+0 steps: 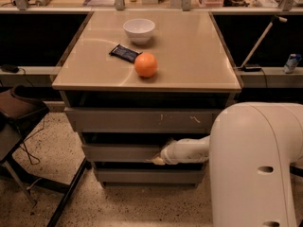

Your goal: Open middle drawer

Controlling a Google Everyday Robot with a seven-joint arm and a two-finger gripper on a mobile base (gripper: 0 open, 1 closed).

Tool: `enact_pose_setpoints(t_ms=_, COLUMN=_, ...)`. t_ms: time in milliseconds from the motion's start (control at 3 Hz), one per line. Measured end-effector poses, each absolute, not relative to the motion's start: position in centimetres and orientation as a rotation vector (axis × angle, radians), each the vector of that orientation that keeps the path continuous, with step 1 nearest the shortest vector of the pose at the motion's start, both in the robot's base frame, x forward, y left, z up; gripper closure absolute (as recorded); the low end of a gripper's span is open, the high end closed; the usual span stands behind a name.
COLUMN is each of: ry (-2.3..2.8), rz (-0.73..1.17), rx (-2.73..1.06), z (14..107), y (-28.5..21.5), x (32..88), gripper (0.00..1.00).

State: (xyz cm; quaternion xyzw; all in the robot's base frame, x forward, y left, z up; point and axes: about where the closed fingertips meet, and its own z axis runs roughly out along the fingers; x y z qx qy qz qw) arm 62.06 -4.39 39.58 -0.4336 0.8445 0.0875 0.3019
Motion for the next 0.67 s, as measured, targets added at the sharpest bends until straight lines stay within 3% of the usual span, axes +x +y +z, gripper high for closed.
enact_pose_setpoints(t_ms=667, ry=2.24, rz=0.232, rx=-1.15, z=40.46, y=-4.62, x=62.21, gripper=0.87)
